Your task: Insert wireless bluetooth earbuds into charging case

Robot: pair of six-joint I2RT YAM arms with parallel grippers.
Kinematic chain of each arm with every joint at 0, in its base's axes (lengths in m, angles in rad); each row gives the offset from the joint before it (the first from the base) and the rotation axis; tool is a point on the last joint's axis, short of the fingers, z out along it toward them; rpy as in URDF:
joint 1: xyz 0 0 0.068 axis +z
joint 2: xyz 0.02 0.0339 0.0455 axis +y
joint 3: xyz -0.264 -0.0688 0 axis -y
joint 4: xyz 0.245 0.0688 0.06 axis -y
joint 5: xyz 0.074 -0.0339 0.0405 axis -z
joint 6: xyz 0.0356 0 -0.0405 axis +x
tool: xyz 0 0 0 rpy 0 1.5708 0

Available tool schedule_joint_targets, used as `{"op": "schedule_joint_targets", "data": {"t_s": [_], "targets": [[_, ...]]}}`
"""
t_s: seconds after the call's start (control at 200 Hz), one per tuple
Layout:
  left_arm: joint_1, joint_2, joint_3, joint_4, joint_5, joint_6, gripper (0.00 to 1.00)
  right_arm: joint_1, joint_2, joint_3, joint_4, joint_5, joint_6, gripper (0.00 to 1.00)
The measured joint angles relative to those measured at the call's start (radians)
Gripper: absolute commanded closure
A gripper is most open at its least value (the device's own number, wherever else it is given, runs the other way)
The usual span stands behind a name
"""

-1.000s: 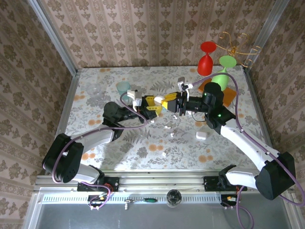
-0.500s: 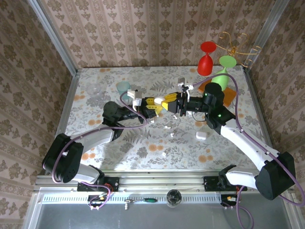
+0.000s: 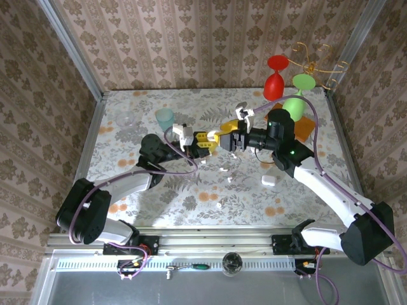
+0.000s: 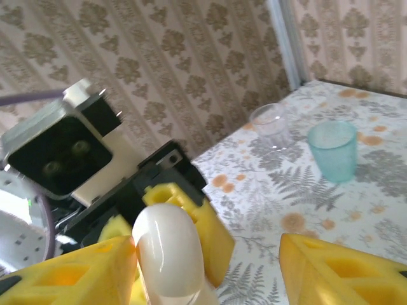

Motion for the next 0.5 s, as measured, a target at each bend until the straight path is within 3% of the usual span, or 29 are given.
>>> {"op": "schedule_joint_targets", "data": {"t_s": [0.5], "targets": [[0.02,0.0,-0.098,-0.073,-0.066,0.23,1.0,-0.015,-0.06,0.003,-0.097,0.274,0.054,0.26]]}}
